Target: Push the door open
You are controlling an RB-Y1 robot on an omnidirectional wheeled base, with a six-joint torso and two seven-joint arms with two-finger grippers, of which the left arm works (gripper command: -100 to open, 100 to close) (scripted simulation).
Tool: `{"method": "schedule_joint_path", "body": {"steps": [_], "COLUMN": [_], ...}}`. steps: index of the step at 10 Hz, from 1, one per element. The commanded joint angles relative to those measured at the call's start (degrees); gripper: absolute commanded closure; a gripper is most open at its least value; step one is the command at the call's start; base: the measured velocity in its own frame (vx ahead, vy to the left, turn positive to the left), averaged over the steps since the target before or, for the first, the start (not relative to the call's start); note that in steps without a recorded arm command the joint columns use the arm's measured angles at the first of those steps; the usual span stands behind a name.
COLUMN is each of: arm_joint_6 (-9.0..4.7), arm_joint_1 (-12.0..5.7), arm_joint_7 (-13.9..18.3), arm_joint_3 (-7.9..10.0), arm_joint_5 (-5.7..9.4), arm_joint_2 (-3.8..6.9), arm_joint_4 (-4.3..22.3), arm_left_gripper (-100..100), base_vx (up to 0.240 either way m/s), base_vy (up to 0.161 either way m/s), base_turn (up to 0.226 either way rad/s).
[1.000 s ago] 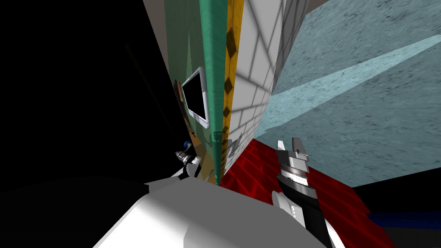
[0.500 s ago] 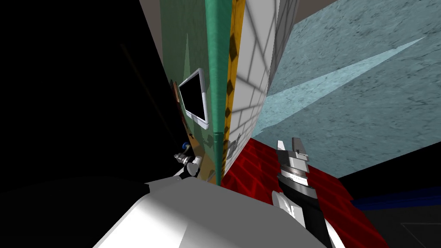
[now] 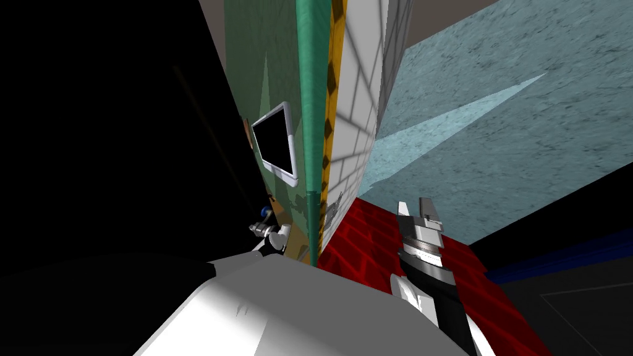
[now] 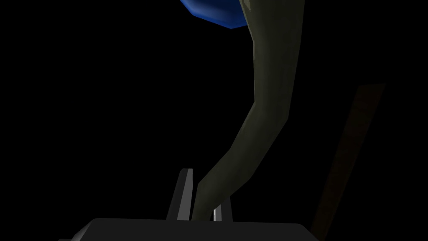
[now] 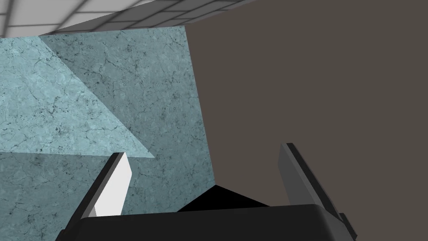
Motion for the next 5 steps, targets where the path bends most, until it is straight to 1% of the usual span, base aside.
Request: {"method": "schedule_joint_path", "body": {"steps": [1, 2, 4, 5], "arm_joint_6": [-0.58, -0.58, -0.58, -0.58], "arm_joint_1": [-0.54, -0.54, -0.54, -0.54], "arm_joint_7": [0.0, 0.0, 0.0, 0.0], "arm_joint_3": [0.13, 0.13, 0.13, 0.13], "arm_joint_5": [0.03, 0.03, 0.03, 0.03], "arm_joint_2": [0.0, 0.0, 0.0, 0.0], "arm_joint_4": [0.5, 0.5, 0.5, 0.5], "arm_left_gripper": [100, 100, 100, 100], "base_vx": [-0.007, -0.001, 0.003, -0.003], "base_vy": [0.024, 0.003, -0.011, 0.009], "base_turn": [-0.069, -0.01, 0.031, -0.025]}}
